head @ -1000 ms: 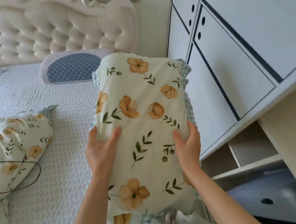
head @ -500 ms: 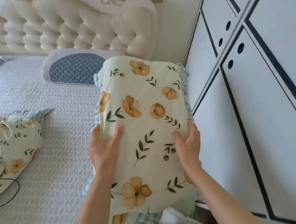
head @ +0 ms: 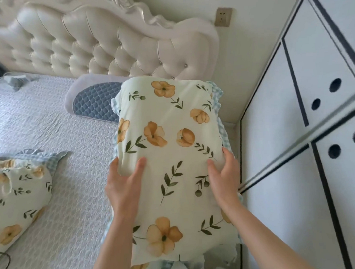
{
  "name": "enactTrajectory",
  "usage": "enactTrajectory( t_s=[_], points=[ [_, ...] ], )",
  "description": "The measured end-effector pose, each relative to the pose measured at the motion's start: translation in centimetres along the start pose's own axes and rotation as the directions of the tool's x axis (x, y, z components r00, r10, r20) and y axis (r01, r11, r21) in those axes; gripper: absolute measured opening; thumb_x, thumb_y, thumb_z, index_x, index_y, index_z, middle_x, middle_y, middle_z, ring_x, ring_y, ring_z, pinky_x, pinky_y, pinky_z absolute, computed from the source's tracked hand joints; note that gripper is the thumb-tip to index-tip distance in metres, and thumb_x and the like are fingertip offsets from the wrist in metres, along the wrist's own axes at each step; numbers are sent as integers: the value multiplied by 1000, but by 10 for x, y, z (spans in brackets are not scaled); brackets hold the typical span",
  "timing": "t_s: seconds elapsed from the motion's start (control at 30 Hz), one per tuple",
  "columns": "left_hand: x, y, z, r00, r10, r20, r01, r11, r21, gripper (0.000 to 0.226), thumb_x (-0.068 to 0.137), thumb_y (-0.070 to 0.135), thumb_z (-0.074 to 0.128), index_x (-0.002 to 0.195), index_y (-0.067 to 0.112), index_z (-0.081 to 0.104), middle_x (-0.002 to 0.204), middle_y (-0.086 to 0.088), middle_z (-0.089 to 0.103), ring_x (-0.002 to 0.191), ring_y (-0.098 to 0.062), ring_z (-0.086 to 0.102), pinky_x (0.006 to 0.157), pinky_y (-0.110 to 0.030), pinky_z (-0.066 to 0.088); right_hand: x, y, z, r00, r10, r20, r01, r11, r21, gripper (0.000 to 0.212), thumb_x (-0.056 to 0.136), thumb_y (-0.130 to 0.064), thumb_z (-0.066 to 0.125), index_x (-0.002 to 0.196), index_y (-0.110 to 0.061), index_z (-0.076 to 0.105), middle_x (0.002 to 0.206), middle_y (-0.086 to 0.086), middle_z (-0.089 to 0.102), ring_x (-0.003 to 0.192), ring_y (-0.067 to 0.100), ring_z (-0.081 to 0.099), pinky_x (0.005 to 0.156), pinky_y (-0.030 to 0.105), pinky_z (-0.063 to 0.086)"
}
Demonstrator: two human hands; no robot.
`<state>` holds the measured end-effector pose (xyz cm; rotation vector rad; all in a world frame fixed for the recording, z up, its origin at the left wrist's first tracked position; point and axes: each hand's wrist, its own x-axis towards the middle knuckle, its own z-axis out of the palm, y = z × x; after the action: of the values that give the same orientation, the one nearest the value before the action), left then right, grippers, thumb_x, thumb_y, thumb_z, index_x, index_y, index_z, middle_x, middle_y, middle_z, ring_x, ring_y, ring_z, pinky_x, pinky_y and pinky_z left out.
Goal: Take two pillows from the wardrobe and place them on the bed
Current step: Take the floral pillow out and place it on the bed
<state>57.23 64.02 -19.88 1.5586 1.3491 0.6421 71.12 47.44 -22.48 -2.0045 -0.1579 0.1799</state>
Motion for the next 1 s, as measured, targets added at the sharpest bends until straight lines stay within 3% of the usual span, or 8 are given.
enactTrajectory(
  t_s=[0.3, 0.6, 0.73, 0.87, 1.0],
  points=[
    [123, 45, 47, 999, -10, -47, 9, 1000, -20, 80, 68, 68, 71, 135, 32, 48, 106, 9, 60, 96, -16, 60, 85, -40, 51, 117, -47, 71, 998, -12, 59, 15, 999, -49, 59, 88, -37, 58, 140, -23, 36, 131, -2, 44, 122, 19, 44, 104, 47, 40],
    [205, 68, 96, 988, -35, -151, 32, 999, -22, 76, 70, 65, 72, 134, 29, 51, 92, 18, 52, 87, -10, 53, 82, -33, 42, 217, -66, 126, 991, -16, 130, 29, 995, -93, 58, 87, -36, 58, 140, -23, 37, 119, -10, 39, 119, 15, 43, 99, 34, 38],
    [239, 73, 122, 974, -78, -213, 79, 997, -4, 77, 71, 67, 71, 134, 29, 50, 93, 16, 49, 94, -14, 51, 84, -37, 45, 270, -69, 154, 977, -36, 212, 61, 992, -112, 58, 88, -37, 57, 141, -23, 36, 123, -7, 42, 120, 16, 43, 100, 34, 39],
    [274, 81, 152, 948, -135, -289, 139, 990, -5, 69, 73, 65, 70, 129, 28, 53, 86, 26, 46, 85, -9, 50, 78, -37, 43, 329, -74, 183, 943, -86, 321, 140, 979, -151, 56, 91, -34, 56, 141, -21, 37, 134, 2, 45, 123, 18, 44, 102, 35, 39],
    [300, 93, 184, 903, -243, -354, 236, 970, -61, 73, 72, 67, 70, 132, 28, 52, 95, 13, 54, 93, -17, 56, 84, -41, 50, 390, -84, 210, 888, -111, 447, 220, 955, -201, 55, 93, -34, 54, 143, -21, 36, 137, 3, 44, 127, 20, 42, 100, 32, 38]
  ],
)
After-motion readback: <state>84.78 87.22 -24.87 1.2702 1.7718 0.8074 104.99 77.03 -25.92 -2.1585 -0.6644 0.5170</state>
